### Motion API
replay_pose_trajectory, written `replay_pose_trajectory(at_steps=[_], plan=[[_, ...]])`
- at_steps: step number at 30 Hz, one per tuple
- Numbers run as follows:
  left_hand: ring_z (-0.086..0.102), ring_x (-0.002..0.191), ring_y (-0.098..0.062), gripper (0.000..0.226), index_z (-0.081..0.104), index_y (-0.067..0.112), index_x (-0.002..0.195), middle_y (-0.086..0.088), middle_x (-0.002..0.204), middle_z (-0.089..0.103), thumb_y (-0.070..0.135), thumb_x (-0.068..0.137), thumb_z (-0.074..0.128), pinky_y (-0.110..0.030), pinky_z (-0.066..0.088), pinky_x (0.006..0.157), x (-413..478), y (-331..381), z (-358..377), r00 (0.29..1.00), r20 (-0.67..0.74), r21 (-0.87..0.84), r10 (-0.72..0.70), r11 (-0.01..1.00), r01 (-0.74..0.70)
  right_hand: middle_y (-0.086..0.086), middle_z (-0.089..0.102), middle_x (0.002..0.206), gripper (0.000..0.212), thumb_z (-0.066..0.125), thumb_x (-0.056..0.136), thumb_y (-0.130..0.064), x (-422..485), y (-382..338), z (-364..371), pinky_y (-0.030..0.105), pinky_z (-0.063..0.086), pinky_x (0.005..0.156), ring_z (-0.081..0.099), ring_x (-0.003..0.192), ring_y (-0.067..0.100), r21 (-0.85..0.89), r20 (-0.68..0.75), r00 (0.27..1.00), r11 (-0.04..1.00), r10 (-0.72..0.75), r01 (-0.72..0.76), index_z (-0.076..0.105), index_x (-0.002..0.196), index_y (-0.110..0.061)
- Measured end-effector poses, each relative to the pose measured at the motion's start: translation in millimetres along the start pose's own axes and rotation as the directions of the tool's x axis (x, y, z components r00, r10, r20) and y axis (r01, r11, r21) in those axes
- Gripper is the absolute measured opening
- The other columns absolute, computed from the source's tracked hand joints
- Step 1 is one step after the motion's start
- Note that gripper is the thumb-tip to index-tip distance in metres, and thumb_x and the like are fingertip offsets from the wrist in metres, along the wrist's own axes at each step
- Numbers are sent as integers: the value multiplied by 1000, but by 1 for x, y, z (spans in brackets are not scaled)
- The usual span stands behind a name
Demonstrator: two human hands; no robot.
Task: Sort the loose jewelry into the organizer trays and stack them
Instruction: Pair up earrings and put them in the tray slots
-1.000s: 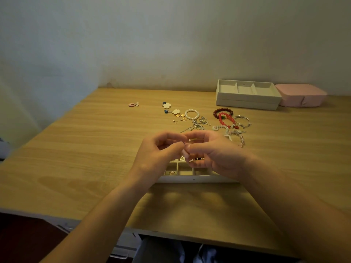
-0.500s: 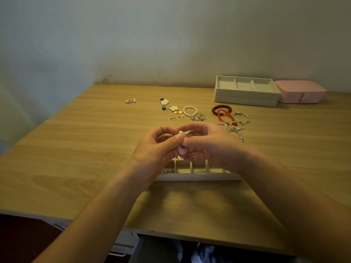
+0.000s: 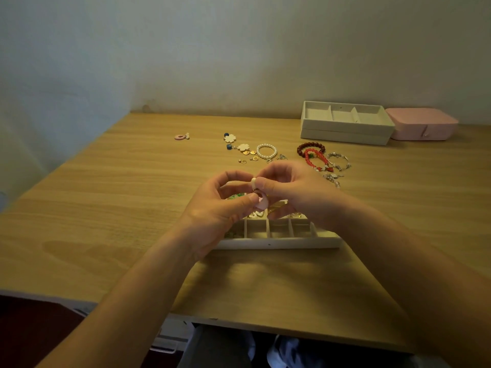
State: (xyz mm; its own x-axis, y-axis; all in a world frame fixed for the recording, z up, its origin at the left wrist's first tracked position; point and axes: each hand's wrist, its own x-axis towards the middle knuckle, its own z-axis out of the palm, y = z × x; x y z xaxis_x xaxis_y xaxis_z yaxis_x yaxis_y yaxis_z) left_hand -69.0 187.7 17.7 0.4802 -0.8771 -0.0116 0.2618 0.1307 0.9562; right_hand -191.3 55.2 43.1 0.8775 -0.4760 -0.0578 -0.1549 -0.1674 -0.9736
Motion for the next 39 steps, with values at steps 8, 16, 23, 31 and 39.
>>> replay_pose_trajectory(at_steps=[8, 16, 23, 31, 39], plan=[[74, 77, -12, 31, 64, 12, 101, -1, 84, 75, -1, 78, 81, -26, 59, 71, -3, -7, -3, 990, -109, 461, 90, 887, -29, 0, 69, 87, 12, 68, 95, -29, -1, 6, -2, 18, 49, 56, 59, 73, 9, -251, -5, 996, 964, 85, -84, 73, 97, -18], [73, 73, -24, 25, 60, 22, 98, -4, 94, 68, 2, 86, 71, -39, 59, 60, -6, -12, -1, 980, -62, 585, 188, 803, -117, -3, 69, 88, 12, 68, 95, -32, -4, 5, -2, 8, 44, 49, 59, 72, 5, -306, -8, 994, 946, 108, -105, 71, 96, -21], [74, 77, -15, 28, 64, 20, 102, -1, 93, 73, 5, 84, 78, -26, 55, 64, -8, -15, -5, 987, -42, 576, 153, 811, -101, -3, 68, 89, 15, 68, 95, -34, -3, 10, -4, 7, 42, 49, 59, 73, 6, -335, -23, 995, 937, 95, -97, 69, 98, -20], [73, 72, -12, 33, 68, 24, 91, 4, 76, 75, 13, 69, 91, -40, 62, 75, -6, -14, -7, 982, -71, 720, 174, 690, -70, -1, 72, 81, 15, 78, 86, -36, 0, 13, -2, 31, 52, 70, 63, 77, 10, -502, -22, 998, 863, 57, -60, 78, 85, -20], [67, 72, 3, 32, 62, 32, 94, 16, 75, 74, 21, 74, 86, -36, 59, 76, -5, -19, -2, 988, -18, 861, 151, 505, -61, 3, 76, 79, 11, 79, 83, -37, 3, 18, -1, 50, 61, 69, 72, 82, 28, -586, 46, 997, 810, 65, -26, 81, 78, -27]])
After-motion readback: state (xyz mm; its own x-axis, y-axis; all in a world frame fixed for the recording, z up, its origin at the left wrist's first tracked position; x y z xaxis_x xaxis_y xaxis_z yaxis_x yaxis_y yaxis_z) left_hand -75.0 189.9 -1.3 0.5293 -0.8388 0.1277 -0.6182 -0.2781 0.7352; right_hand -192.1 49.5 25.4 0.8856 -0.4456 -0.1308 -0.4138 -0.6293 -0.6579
